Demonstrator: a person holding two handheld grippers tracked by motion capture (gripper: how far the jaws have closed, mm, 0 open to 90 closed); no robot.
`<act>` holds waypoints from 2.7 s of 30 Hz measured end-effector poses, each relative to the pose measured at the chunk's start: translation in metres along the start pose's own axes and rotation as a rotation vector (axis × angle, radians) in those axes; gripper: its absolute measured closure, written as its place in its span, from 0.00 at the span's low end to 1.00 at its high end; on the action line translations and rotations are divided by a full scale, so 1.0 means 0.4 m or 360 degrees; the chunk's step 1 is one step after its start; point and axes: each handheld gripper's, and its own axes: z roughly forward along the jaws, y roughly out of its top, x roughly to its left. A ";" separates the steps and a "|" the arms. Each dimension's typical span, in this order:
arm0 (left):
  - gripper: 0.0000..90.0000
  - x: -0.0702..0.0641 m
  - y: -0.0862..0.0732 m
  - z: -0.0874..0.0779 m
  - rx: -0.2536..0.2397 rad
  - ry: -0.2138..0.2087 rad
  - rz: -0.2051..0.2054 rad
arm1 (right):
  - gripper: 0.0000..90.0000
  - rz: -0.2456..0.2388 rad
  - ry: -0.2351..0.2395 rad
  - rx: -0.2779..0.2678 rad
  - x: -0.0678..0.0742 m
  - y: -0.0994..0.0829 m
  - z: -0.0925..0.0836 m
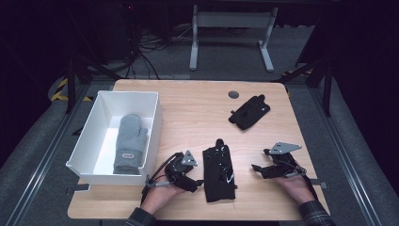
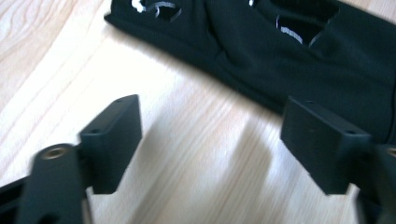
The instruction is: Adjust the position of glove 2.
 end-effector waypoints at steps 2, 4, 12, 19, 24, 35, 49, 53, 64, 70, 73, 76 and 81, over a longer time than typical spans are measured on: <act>0.16 -0.004 -0.009 0.001 -0.0002 0.0034 0.0022 | 0.34 -0.0002 -0.0008 0.0012 0.001 0.007 -0.002; 0.15 -0.010 -0.019 0.002 -0.0007 0.0068 0.0055 | 0.44 0.0003 -0.0020 -0.0011 0.002 0.019 -0.005; 0.00 -0.004 -0.041 0.018 -0.0074 0.0032 0.0105 | 0.95 0.0026 -0.0073 -0.0075 -0.036 0.096 -0.004; 0.00 -0.006 -0.045 0.017 -0.0085 0.0043 0.0086 | 1.00 0.0037 -0.0088 -0.0106 -0.089 0.165 0.032; 0.00 -0.005 -0.045 0.016 -0.0085 0.0065 0.0062 | 1.00 0.0072 -0.0123 -0.0142 -0.135 0.227 0.065; 0.01 -0.004 -0.044 0.016 -0.0087 0.0066 0.0056 | 1.00 0.0183 -0.0182 -0.0078 -0.241 0.273 0.177; 0.00 -0.004 -0.045 0.016 -0.0088 0.0068 0.0055 | 1.00 0.0230 -0.0171 0.0002 -0.264 0.266 0.235; 0.00 -0.005 -0.045 0.016 -0.0089 0.0068 0.0055 | 1.00 0.0208 -0.0139 -0.0004 -0.241 0.242 0.212; 0.00 -0.007 -0.047 0.014 -0.0088 0.0061 0.0061 | 1.00 0.0109 -0.0062 0.0000 -0.145 0.149 0.114; 0.00 -0.008 -0.048 0.014 -0.0086 0.0060 0.0065 | 1.00 0.0060 -0.0013 0.0023 -0.087 0.097 0.054; 0.00 -0.008 -0.048 0.014 -0.0086 0.0060 0.0065 | 1.00 0.0028 0.0011 0.0041 -0.060 0.075 0.027; 0.00 -0.008 -0.048 0.014 -0.0086 0.0059 0.0065 | 1.00 -0.0007 0.0058 0.0052 -0.031 0.053 0.002; 0.00 -0.008 -0.049 0.014 -0.0089 0.0058 0.0066 | 1.00 -0.0021 0.0108 0.0056 0.007 0.028 -0.025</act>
